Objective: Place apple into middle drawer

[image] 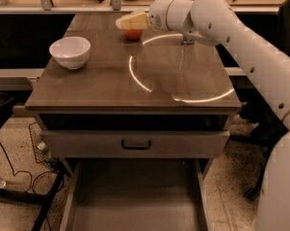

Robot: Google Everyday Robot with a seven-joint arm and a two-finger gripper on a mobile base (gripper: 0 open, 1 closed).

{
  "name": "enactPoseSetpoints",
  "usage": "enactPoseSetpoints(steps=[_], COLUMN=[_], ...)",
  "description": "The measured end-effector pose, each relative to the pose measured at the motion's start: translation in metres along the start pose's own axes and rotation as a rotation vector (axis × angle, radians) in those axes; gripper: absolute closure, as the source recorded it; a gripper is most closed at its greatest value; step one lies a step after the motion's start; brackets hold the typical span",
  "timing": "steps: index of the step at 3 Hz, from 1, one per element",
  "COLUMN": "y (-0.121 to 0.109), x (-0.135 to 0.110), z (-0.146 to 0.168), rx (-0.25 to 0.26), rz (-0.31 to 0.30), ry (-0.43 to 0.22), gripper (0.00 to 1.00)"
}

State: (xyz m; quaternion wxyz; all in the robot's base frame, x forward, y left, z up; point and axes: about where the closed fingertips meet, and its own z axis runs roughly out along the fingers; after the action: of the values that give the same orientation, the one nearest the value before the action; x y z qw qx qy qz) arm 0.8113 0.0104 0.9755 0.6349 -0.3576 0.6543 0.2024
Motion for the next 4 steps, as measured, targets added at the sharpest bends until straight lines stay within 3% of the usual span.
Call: enactPoseSetpoints(steps=[2,4], y=[-0.020,-0.030], x=[0.037,0.059], z=[0.043,0.069], rx=[-0.016,-0.032], rz=[0.055,0.085], ry=[0.026,0.050], gripper=[0.00,0.00])
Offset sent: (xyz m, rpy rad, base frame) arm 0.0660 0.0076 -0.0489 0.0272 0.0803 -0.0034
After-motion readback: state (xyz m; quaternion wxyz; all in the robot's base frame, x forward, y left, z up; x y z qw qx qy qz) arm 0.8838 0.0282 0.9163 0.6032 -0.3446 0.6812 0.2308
